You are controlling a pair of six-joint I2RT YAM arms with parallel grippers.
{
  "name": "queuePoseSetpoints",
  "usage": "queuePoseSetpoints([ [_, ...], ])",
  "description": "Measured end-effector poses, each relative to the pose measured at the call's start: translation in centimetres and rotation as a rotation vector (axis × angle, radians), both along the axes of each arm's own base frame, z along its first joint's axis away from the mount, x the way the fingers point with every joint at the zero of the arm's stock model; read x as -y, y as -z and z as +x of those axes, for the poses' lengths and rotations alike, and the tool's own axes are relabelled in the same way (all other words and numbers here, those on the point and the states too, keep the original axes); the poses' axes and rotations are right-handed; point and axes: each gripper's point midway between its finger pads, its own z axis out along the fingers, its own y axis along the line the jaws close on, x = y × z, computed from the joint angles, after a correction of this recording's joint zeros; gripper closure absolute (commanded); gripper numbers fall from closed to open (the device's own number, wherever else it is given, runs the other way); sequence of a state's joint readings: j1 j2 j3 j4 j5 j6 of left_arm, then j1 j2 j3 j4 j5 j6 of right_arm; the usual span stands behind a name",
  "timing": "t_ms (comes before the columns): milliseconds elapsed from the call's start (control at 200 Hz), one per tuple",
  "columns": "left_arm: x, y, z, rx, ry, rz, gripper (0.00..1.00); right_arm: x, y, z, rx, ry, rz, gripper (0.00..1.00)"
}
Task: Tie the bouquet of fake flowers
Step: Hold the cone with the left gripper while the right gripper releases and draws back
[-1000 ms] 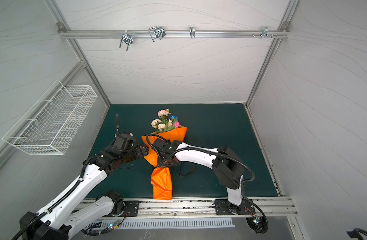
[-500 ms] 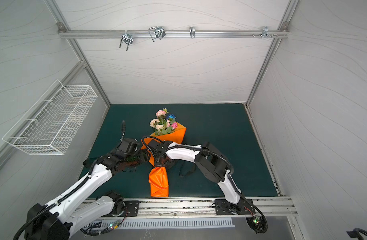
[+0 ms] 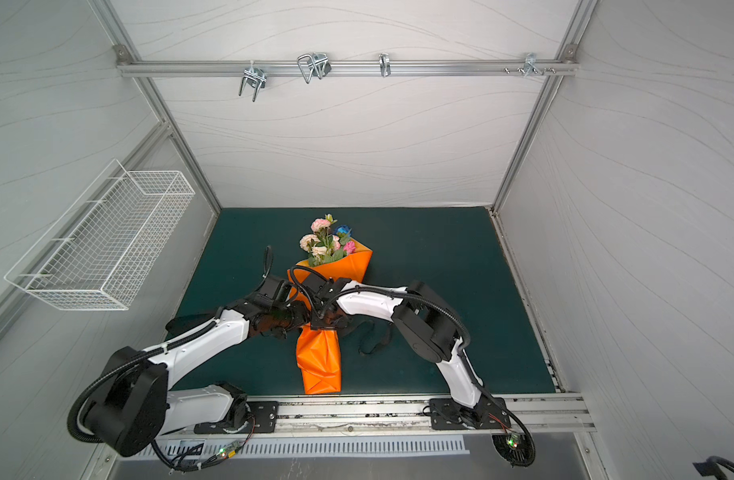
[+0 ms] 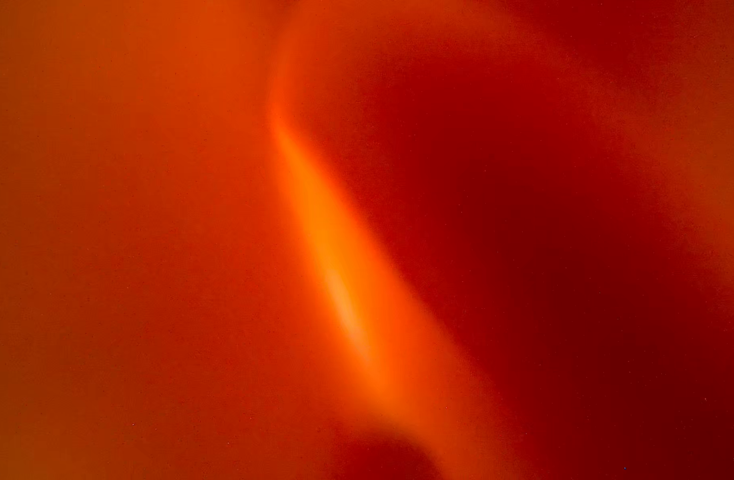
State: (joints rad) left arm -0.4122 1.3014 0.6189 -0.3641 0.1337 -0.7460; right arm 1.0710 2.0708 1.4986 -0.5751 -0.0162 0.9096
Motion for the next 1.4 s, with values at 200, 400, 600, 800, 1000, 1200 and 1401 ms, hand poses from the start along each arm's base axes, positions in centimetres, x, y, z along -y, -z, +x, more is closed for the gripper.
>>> queuePoseSetpoints([
  [200, 0.2, 1.7, 1.3, -0.029, -0.003, 0.025, 0.57, 1.2, -0.9, -0.8, 0.001, -0.033, 0.003, 0.30],
  [400, 0.4, 2.0, 2.7, -0.016, -0.007, 0.044, 0.67, 3.7, -4.0, -1.7, 0.033, -0.061, 0.026, 0.26],
  [600, 0.4, 2.1, 3.4, -0.007, -0.008, 0.060, 0.68, 7.6, -7.6, -2.0, 0.102, -0.045, 0.055, 0.22],
  [800, 0.5, 2.2, 4.2, -0.005, 0.003, 0.084, 0.73, 13.8, -6.7, -0.4, 0.120, 0.074, -0.006, 0.22],
  [1000, 0.4, 2.1, 4.7, -0.002, 0.012, 0.106, 0.73, 19.3, -3.1, 0.7, 0.085, 0.175, -0.132, 0.22],
  [1200, 0.2, 2.2, 4.8, 0.001, 0.014, 0.119, 0.73, 19.7, 0.4, 1.2, 0.036, 0.176, -0.187, 0.40],
  [1401, 0.2, 2.3, 4.8, -0.001, 0.024, 0.127, 0.74, 19.5, 1.3, 3.9, 0.045, 0.193, -0.189, 1.00],
])
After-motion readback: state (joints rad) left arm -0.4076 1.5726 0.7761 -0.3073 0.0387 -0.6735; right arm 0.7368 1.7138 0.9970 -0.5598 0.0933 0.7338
